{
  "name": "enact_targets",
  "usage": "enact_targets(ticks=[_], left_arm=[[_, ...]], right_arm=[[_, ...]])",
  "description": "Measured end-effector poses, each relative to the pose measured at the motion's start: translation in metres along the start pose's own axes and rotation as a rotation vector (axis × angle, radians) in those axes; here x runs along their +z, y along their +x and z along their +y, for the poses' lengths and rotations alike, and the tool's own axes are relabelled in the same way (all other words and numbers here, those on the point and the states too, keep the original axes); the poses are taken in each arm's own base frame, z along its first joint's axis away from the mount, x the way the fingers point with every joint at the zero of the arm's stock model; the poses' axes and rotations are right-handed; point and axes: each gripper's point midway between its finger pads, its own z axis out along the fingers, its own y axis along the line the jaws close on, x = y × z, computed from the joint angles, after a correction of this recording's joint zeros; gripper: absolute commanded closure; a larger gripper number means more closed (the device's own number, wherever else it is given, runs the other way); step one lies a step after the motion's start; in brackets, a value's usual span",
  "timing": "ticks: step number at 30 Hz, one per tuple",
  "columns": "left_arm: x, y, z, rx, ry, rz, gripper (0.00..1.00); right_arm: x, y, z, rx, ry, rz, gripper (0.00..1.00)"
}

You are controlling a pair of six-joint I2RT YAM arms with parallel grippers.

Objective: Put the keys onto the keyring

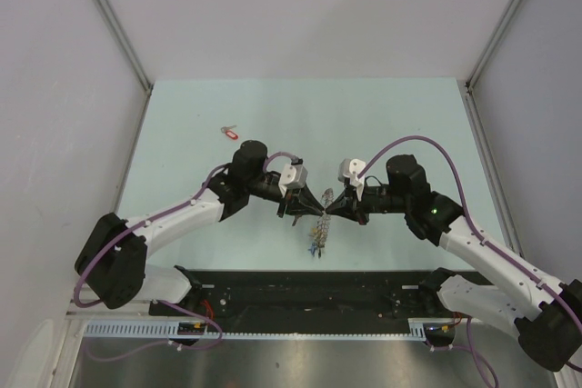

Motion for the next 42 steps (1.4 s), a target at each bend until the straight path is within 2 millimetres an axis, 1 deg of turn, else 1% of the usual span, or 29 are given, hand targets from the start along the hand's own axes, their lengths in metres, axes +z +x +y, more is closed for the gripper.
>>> enact_targets(ticks=[4, 6, 7, 9, 12, 15, 16, 18, 19, 21, 22, 25, 27, 30, 35, 39, 42], left_arm=[[0.000, 0.000, -0.001, 0.000, 0.003, 0.000, 0.87], [0.001, 0.000, -0.001, 0.001, 0.004, 0.000, 0.89], [0.001, 0.000, -0.001, 0.001, 0.004, 0.000, 0.91], [0.001, 0.000, -0.001, 0.002, 0.005, -0.001, 0.99], [0.002, -0.001, -0.001, -0.006, 0.003, 0.000, 0.99], [0.002, -0.002, 0.001, -0.011, -0.008, -0.004, 1.00], [0.002, -0.002, 0.001, -0.011, -0.012, -0.006, 0.99], [0.003, -0.004, 0.006, -0.007, -0.038, -0.008, 1.00], [0.002, -0.005, 0.009, -0.007, -0.054, -0.008, 1.00], [0.002, -0.005, 0.015, -0.007, -0.090, -0.006, 1.00], [0.002, -0.006, 0.017, -0.011, -0.110, -0.005, 0.99], [-0.002, -0.009, 0.028, -0.020, -0.188, -0.005, 1.00], [-0.005, -0.013, 0.034, -0.022, -0.235, -0.009, 1.00], [-0.012, -0.020, 0.044, -0.031, -0.317, -0.017, 1.00], [-0.033, -0.036, 0.067, -0.042, -0.478, -0.040, 0.99], [-0.066, -0.061, 0.095, -0.048, -0.642, -0.083, 1.00], [-0.090, -0.078, 0.110, -0.040, -0.746, -0.112, 1.00]], right_arm=[[0.000, 0.000, 0.001, 0.000, -0.006, -0.001, 1.00], [0.000, 0.000, 0.001, 0.000, -0.008, -0.002, 1.00], [0.000, 0.000, 0.002, 0.000, -0.010, -0.002, 1.00], [0.000, 0.000, 0.003, -0.003, -0.016, -0.001, 1.00], [0.001, 0.000, 0.003, -0.011, -0.018, 0.000, 1.00], [0.000, -0.001, 0.002, -0.016, -0.011, 0.002, 0.83], [0.000, -0.001, 0.001, -0.015, -0.005, 0.003, 0.72], [0.000, -0.004, -0.001, -0.013, 0.005, -0.002, 0.64], [-0.001, -0.006, -0.001, -0.013, 0.014, -0.004, 0.59], [-0.004, -0.011, -0.004, -0.014, 0.046, -0.018, 0.54], [-0.007, -0.014, -0.006, -0.014, 0.068, -0.025, 0.49], [-0.018, -0.028, -0.012, -0.023, 0.145, -0.062, 0.43], [-0.026, -0.037, -0.016, -0.024, 0.194, -0.087, 0.41], [-0.036, -0.046, -0.024, -0.014, 0.273, -0.111, 0.39], [-0.046, -0.046, -0.036, 0.036, 0.378, -0.118, 0.38], [-0.050, -0.045, -0.041, 0.088, 0.431, -0.123, 0.38], [-0.045, -0.038, -0.045, 0.129, 0.440, -0.102, 0.38]])
